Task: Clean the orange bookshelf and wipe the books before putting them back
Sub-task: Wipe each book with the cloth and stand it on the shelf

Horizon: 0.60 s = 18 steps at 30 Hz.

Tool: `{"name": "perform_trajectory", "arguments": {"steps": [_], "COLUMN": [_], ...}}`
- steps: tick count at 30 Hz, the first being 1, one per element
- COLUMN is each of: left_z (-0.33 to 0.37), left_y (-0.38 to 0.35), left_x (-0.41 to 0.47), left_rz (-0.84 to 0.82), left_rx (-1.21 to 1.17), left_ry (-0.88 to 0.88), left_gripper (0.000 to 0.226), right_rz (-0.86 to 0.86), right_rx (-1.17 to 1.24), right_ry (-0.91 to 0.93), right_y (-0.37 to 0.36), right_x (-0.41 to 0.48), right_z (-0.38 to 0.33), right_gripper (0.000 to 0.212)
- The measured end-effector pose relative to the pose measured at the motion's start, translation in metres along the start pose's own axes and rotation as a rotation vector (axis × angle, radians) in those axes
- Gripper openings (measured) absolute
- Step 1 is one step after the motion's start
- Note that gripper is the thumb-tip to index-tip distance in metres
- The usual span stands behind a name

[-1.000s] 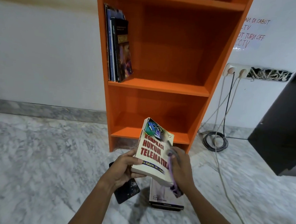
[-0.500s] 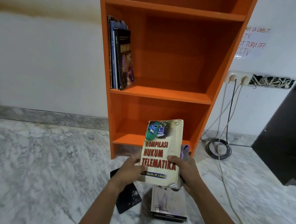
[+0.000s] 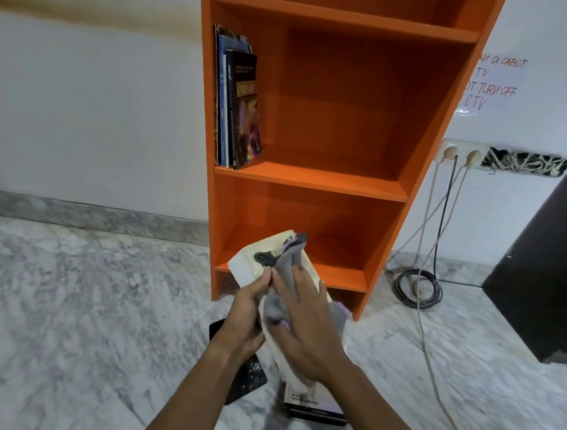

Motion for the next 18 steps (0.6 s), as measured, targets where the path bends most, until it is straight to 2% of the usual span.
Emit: {"name": "perform_trajectory", "arguments": {"steps": [3,5,8,11,15,16,18], "left_z": [-0.003,-0.005,-0.007,-0.004,0.013,0.017,0.023], "left_y": [-0.009,-0.009,-0.005,-0.002,0.011,0.014,0.022], "left_x": [-0.004,-0.004,-0.008,-0.009,-0.007,-0.005,-0.002], "left_rz": [-0.066,-0.091,-0.054,-0.016,0.046,0.047,0.029], "left_rx": [0.049,0.034,-0.002,0.027,-0.029,-0.047,-0.09], "left_ry": [0.045,0.051,0.049,0.004,-0.05,-0.057,-0.069], "left_gripper": [0.04,0.04,0.042,0.039,0.039,0.041,0.046], "right_rz": [0.09,0.115,0.14,0.15,0.098,0.076,-0.034], "right_rx": [-0.133,-0.093,0.132,0.343,0.572,0.666,0.95], "right_ry": [-0.029,-0.035,-0.175,-0.406,-0.605,-0.626,-0.636], "right_y": [0.025,0.036,0.048,0.049,0.025,0.019,0.006], "right_x": [0.017,0.027,0.034,0.019,-0.007,-0.012,-0.019], "right_z": [0.004,0.01,0.032,0.049,0.068,0.071,0.076], "right_gripper": [0.069,0.065,0.056,0.025,0.056,0.056,0.041]}}
Point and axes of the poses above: each hand's wrist, its own x-axis towards the middle knuckle, its own y-axis out of the back of the hand, z = x × y, the point moved 7 cm from there along x, towards the middle knuckle, and after that the axes turned 2 degrees about -z, right-handed, at the moved point
